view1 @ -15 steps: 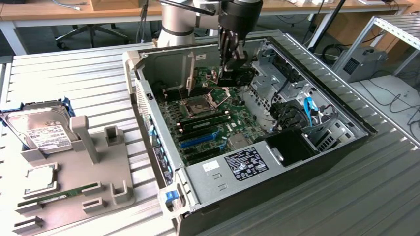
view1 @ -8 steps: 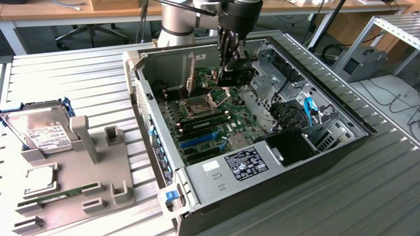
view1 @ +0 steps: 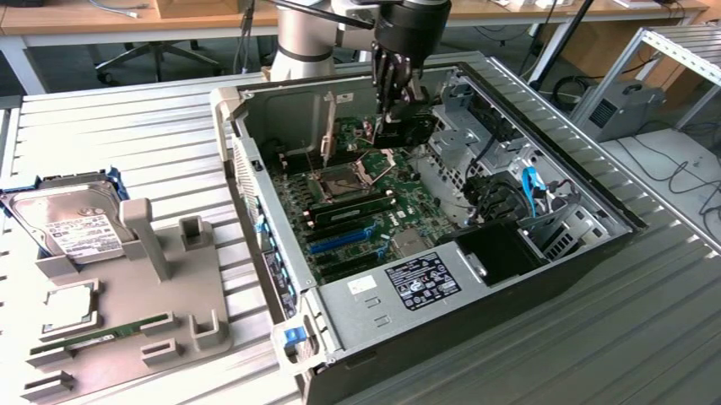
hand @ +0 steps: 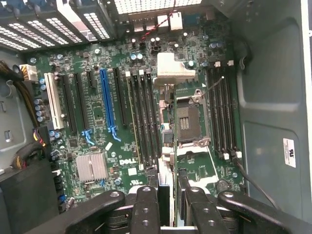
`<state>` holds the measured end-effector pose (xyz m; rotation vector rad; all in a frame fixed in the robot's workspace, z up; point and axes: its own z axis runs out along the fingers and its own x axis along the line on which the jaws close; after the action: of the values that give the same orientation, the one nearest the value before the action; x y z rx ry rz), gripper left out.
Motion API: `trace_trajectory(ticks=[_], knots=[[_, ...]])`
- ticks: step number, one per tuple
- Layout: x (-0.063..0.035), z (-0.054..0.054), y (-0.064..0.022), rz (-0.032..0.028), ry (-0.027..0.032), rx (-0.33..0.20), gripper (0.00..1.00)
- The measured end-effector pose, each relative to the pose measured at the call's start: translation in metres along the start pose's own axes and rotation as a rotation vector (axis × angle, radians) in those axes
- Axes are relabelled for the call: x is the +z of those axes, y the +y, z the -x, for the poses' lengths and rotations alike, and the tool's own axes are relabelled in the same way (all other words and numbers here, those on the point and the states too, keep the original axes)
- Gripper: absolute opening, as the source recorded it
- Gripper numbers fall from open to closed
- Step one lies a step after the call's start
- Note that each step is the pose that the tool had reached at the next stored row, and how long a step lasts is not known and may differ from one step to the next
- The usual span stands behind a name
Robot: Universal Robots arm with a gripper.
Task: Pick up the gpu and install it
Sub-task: 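Insert the gpu into the slot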
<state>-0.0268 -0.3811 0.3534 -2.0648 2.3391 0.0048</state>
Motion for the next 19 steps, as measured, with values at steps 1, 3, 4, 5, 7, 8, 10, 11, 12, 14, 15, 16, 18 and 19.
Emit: trace_trajectory(ticks=[1,3,4,5,7,8,10,11,12,14,15,16,18,19], knots=[[0.0000,0.0000,0.0000,0.0001,0.0000,-0.004,0.26],[0.0000,0.0000,0.0000,0.0003,-0.0002,-0.014,0.26],[0.0000,0.0000,0.0000,0.0004,-0.0003,-0.019,0.26],[0.0000,0.0000,0.0000,0.0004,-0.0002,-0.023,0.26],[0.0000,0.0000,0.0000,0.0006,-0.0004,-0.034,0.26],[0.0000,0.0000,0.0000,0.0007,-0.0005,-0.040,0.26],[0.0000,0.0000,0.0000,0.0009,-0.0006,-0.049,0.26],[0.0000,0.0000,0.0000,0.0010,-0.0006,-0.054,0.26],[0.0000,0.0000,0.0000,0.0011,-0.0007,-0.058,0.26],[0.0000,0.0000,0.0000,0.0012,-0.0008,-0.066,0.26],[0.0000,0.0000,0.0000,0.0013,-0.0009,-0.071,0.26],[0.0000,0.0000,0.0000,0.0014,-0.0009,-0.076,0.26],[0.0000,0.0000,0.0000,0.0016,-0.0010,-0.086,0.26],[0.0000,0.0000,0.0000,0.0017,-0.0011,-0.090,0.26]])
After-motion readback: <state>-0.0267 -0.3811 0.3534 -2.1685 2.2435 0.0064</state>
